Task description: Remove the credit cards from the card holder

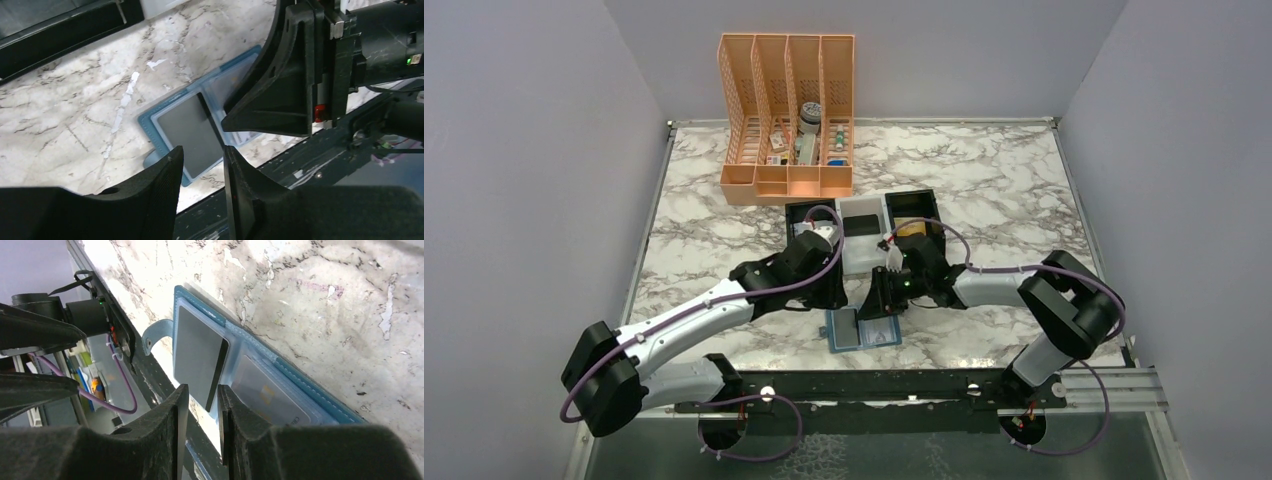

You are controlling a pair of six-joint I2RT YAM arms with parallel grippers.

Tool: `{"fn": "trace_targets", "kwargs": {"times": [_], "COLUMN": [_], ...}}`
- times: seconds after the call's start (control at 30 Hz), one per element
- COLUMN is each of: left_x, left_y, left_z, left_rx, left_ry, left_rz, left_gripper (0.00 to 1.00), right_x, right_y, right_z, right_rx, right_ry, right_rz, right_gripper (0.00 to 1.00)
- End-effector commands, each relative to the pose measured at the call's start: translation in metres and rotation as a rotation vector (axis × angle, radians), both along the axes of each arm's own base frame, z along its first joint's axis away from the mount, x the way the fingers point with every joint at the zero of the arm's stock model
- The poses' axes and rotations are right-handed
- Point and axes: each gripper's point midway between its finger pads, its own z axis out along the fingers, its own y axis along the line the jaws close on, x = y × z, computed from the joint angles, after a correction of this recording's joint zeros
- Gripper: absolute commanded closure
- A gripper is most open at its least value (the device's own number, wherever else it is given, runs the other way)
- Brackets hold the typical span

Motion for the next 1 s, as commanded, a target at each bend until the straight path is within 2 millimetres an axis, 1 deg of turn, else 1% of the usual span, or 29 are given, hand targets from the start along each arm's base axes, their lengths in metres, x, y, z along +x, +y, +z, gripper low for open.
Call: {"fn": "trace_targets", "kwargs": {"times": [0.0,0.2,0.27,0.4,0.47,0.57,0.63,0.73,0.8,0.97], "left_x": [-0.009,-0.022,-0.023,-0.023,-0.024,-0.028,-0.030,-0.033,-0.034,-0.033], "left_y": [-0.017,-0.020,-0.022,-0.020,-0.014,-0.001,0.007,0.016,0.017,0.018], "left_z": [0.011,-0.021,-0.029,-0.043,-0.054,-0.073,-0.082,-0.089,-0.091,-0.091], "left_rx": [-0.087,-0.031,-0.008,0.032,0.073,0.140,0.171,0.197,0.200,0.213], "left_ry": [0.036,0.103,0.112,0.120,0.130,0.158,0.168,0.171,0.170,0.160], "left_rz": [-0.019,-0.009,0.012,0.062,0.077,0.116,0.135,0.154,0.156,0.144], "left_gripper": [0.62,0.60,0.60,0.60,0.60,0.62,0.64,0.66,0.68,0.72], "right_x": [0.012,0.017,0.023,0.026,0.025,0.018,0.016,0.016,0.014,0.006], "right_y": [0.003,-0.009,-0.016,-0.021,-0.020,-0.013,-0.010,-0.010,-0.007,0.000], "right_z": [0.017,0.022,0.023,0.030,0.034,0.038,0.037,0.035,0.035,0.019], "right_rx": [0.008,-0.010,-0.040,-0.047,-0.031,0.016,0.026,0.023,0.033,-0.041], "right_ry": [-0.077,-0.123,-0.145,-0.178,-0.182,-0.169,-0.165,-0.162,-0.159,-0.155], "right_rz": [-0.025,-0.109,-0.160,-0.192,-0.184,-0.130,-0.106,-0.105,-0.088,-0.051], "right_gripper": [0.72,0.72,0.72,0.73,0.73,0.74,0.75,0.75,0.75,0.75]}}
